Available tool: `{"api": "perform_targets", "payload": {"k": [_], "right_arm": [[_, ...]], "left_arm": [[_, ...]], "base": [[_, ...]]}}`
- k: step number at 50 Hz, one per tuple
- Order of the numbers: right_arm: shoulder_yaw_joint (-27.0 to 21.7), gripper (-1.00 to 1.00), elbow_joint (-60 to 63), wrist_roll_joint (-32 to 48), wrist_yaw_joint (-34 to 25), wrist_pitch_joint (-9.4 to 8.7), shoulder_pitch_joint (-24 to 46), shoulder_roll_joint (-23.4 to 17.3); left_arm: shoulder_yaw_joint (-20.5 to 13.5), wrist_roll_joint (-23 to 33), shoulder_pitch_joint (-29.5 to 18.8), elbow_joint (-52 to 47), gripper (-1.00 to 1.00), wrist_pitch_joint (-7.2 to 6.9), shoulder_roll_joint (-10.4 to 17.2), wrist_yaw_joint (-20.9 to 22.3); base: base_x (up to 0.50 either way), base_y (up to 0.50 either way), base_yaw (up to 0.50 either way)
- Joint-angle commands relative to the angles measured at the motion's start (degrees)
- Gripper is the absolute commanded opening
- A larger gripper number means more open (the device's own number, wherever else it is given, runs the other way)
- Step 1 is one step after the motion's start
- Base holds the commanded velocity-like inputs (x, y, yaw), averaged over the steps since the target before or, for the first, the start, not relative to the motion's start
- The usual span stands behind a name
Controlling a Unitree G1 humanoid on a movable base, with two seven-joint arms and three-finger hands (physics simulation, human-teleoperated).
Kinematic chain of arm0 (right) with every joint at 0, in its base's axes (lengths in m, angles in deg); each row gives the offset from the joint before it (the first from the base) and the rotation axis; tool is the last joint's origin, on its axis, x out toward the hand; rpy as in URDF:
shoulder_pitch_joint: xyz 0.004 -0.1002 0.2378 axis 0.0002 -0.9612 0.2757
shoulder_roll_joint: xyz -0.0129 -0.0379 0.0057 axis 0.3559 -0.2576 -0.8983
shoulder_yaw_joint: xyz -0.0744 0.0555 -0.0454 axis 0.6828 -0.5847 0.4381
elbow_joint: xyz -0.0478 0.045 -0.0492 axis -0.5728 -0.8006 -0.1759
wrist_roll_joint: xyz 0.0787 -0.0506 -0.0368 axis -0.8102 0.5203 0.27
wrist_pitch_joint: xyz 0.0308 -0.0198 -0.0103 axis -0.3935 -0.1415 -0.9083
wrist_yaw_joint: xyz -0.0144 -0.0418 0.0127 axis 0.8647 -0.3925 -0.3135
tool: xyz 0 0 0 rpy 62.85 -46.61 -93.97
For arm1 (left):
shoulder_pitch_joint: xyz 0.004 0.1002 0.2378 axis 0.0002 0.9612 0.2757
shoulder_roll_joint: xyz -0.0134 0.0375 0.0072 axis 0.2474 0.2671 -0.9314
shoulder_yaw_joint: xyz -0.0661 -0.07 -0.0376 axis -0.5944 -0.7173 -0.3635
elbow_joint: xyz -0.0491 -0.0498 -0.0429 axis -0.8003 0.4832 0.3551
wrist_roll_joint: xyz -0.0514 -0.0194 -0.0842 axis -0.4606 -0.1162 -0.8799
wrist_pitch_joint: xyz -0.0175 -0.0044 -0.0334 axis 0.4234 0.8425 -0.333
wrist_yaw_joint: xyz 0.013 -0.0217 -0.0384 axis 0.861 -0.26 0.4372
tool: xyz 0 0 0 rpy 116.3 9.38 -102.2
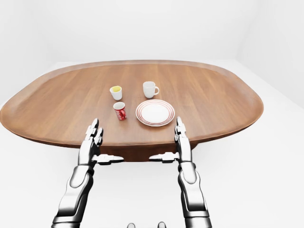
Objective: Pick up the red mug and put it on the plate
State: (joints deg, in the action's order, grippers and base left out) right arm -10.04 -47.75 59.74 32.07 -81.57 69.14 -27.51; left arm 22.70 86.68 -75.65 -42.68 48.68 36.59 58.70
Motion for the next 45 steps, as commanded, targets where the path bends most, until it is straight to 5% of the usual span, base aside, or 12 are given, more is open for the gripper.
{"api": "perform_targets", "payload": {"k": [1,45], "right_arm": [[-1.2,1.00,-0.2,-0.5,-1.6,0.16,-0.1,-0.7],[-1.0,1.00,-0.2,0.3,-2.1,0.96,-0.6,-0.6]], "left_arm": [[-1.3,-0.6,0.1,-0.1,1.00,-0.01,0.6,1.3],[-1.5,-1.0,0.4,-1.5,1.00,-0.37,0.6,1.2]], "base": [[0.00,0.00,0.00],[0.00,0.05,0.00]]}}
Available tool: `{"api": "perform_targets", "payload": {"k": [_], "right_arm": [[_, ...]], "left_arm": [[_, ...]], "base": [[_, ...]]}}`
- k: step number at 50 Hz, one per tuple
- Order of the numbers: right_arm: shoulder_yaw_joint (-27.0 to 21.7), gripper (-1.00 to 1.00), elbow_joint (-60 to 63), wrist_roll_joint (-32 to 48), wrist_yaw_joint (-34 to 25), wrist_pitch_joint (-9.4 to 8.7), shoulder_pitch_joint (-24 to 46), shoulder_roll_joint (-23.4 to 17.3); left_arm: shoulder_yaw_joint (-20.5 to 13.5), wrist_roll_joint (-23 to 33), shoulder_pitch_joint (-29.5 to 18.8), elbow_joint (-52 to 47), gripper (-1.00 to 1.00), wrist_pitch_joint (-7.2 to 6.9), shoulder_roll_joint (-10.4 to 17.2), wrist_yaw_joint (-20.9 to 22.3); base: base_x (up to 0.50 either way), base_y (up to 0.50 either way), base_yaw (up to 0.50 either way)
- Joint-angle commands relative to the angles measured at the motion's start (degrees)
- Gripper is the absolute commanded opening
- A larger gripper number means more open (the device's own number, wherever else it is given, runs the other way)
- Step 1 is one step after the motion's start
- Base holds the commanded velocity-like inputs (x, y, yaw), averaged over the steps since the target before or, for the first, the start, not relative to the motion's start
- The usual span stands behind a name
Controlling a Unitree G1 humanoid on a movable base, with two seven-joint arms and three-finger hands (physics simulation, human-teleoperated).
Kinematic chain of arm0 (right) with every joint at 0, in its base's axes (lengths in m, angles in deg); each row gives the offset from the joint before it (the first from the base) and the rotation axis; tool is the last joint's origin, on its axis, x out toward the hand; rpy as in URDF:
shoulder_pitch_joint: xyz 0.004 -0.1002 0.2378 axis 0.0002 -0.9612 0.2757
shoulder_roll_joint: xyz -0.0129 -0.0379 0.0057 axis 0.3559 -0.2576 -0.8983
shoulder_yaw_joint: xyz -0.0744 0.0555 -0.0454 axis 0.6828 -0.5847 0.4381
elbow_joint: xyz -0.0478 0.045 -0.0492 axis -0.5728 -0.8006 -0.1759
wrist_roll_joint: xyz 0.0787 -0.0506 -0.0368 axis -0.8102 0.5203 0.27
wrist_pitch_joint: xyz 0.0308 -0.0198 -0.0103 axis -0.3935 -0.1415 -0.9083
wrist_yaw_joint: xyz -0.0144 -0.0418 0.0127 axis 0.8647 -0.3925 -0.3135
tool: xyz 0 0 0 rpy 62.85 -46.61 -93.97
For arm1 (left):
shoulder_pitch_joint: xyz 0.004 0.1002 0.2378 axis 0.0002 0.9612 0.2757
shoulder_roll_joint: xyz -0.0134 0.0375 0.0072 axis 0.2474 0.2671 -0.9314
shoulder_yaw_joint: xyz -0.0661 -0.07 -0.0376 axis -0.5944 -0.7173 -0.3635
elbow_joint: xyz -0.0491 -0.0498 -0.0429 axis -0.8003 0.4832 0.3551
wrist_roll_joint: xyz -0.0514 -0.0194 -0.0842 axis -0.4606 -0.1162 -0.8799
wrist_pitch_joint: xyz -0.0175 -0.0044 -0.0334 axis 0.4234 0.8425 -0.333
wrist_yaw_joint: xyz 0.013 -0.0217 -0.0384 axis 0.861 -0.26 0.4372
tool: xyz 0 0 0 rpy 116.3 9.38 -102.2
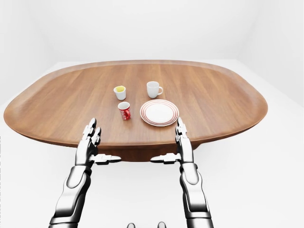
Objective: Pick up the red mug and put it on the plate
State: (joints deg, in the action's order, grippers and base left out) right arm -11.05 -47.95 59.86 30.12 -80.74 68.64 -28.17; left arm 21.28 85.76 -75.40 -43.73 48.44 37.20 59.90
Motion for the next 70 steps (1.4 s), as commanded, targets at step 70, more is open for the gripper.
{"api": "perform_targets", "payload": {"k": [70], "right_arm": [[-8.5,1.00,7.5,-3.6,-1.3,-5.90,22.7,-10.6]], "left_arm": [[-5.8,-3.3,-23.9,-3.7,1.00,-4.76,8.0,-0.3]], "base": [[0.00,0.05,0.00]]}}
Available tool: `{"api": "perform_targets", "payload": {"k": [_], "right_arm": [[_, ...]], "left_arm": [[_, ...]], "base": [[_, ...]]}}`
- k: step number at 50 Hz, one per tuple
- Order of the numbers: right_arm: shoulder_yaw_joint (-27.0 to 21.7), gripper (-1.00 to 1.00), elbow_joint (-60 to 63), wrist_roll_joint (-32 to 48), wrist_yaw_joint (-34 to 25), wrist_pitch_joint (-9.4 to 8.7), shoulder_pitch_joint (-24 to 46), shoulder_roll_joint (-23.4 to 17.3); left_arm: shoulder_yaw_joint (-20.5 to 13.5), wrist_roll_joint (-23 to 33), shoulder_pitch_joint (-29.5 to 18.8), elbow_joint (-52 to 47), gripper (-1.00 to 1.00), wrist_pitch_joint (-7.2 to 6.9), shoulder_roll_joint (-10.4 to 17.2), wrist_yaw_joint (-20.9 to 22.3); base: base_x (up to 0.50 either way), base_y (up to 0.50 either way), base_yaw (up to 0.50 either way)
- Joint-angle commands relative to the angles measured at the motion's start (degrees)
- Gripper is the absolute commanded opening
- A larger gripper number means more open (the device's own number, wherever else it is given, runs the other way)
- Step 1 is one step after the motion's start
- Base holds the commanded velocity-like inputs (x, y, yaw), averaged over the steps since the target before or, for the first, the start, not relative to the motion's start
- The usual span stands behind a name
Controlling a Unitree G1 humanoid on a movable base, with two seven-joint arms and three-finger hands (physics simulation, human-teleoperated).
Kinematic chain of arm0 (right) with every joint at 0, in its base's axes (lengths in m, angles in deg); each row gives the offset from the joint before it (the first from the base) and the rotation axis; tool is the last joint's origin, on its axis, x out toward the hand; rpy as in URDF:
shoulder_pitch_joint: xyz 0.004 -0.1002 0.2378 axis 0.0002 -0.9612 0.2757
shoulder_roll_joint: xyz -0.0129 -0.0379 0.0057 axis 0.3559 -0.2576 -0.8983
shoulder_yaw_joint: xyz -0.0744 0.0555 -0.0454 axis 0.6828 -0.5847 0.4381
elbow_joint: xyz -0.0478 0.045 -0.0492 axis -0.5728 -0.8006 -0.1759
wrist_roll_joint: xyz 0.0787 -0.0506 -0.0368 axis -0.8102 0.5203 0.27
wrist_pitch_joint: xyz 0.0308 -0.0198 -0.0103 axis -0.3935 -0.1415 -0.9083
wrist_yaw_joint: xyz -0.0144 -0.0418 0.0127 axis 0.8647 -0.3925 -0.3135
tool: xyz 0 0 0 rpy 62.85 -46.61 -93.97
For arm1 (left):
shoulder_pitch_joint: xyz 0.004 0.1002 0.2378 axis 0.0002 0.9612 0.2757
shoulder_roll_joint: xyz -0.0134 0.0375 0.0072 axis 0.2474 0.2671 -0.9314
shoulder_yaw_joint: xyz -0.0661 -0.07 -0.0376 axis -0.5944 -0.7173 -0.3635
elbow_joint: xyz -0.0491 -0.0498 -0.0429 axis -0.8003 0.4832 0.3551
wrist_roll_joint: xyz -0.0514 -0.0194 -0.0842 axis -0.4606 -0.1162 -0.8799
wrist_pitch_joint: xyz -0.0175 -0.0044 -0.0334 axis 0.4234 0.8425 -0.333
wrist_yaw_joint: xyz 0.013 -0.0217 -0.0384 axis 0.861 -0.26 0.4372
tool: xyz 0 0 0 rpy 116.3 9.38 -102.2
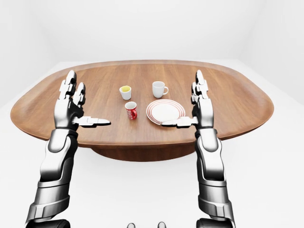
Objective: Pick up the red mug and put it on the plate
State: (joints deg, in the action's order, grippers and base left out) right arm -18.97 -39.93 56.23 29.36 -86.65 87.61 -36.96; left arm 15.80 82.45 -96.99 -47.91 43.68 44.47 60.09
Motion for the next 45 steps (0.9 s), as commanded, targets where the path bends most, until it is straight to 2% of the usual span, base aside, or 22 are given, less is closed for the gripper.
{"api": "perform_targets", "payload": {"k": [1,18,45], "right_arm": [[-0.5,1.00,-0.6,0.1,-0.6,0.00,3.8,-1.8],[0.1,1.00,-0.5,1.7,-1.3,0.00,4.6,-1.7],[0.8,1.00,-0.4,3.3,-2.2,0.00,4.6,-1.0]], "left_arm": [[-0.3,0.0,-2.4,0.3,1.00,0.00,0.7,-0.5],[-0.6,-0.5,-2.2,-2.0,1.00,0.00,1.0,-0.7],[-0.4,0.0,-1.8,-3.8,1.00,0.00,0.8,-0.4]], "base": [[0.00,0.00,0.00],[0.00,0.00,0.00],[0.20,0.00,0.00]]}}
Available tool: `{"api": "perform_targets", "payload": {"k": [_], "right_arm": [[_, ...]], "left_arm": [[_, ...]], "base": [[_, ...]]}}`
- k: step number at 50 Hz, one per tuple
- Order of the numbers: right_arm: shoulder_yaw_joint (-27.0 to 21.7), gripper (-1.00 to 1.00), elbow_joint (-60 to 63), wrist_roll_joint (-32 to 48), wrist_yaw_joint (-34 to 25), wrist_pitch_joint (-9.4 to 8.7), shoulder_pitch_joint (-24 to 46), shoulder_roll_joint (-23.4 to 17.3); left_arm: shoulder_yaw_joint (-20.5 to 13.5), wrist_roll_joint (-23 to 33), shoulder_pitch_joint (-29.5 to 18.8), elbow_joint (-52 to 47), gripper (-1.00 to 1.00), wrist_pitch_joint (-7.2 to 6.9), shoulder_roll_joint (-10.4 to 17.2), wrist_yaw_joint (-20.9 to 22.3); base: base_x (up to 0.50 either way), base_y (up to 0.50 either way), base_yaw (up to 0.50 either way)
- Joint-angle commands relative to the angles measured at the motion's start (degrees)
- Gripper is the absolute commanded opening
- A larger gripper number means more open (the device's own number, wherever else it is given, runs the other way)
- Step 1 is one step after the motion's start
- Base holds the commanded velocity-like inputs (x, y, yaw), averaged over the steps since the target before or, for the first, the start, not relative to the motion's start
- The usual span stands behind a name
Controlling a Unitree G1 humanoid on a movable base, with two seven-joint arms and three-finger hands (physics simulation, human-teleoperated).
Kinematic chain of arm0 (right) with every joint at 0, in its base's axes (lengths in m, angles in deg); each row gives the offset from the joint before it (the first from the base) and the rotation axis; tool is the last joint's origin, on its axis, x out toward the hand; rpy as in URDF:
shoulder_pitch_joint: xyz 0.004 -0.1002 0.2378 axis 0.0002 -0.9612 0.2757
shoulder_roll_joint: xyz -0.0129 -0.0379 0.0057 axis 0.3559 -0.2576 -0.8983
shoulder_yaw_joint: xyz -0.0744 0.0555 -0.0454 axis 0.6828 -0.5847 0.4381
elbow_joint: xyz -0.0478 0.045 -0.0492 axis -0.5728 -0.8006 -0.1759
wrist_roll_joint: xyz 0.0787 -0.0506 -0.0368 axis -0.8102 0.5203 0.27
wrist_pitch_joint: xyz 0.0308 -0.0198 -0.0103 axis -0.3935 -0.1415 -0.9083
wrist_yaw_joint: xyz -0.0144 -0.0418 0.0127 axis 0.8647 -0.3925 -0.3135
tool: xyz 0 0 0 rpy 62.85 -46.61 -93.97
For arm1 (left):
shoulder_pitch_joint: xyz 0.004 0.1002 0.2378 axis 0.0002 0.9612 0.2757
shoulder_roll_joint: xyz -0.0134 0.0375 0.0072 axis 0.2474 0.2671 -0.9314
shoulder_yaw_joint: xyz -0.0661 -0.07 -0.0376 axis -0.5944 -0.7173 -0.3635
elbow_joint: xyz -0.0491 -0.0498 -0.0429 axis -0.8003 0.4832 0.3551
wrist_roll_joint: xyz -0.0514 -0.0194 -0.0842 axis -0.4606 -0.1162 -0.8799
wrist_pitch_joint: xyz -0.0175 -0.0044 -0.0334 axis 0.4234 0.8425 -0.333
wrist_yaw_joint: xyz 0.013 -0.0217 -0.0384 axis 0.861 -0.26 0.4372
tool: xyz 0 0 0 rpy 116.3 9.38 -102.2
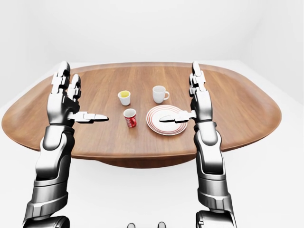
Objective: Pick up the red mug and put it on the plate
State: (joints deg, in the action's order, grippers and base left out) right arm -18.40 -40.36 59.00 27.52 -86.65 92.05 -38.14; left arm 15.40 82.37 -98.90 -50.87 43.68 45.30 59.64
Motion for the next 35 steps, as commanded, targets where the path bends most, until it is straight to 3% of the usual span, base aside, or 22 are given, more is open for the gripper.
{"api": "perform_targets", "payload": {"k": [1,35], "right_arm": [[0.2,1.00,0.1,0.5,-0.3,0.00,0.1,0.2],[0.3,1.00,1.1,1.3,-1.1,0.00,-0.2,0.3]], "left_arm": [[-0.1,0.1,0.1,-0.9,1.00,0.00,0.0,0.1],[-0.2,0.3,0.6,-2.2,1.00,0.00,0.0,0.2]], "base": [[0.22,0.00,0.00],[0.22,0.00,0.00]]}}
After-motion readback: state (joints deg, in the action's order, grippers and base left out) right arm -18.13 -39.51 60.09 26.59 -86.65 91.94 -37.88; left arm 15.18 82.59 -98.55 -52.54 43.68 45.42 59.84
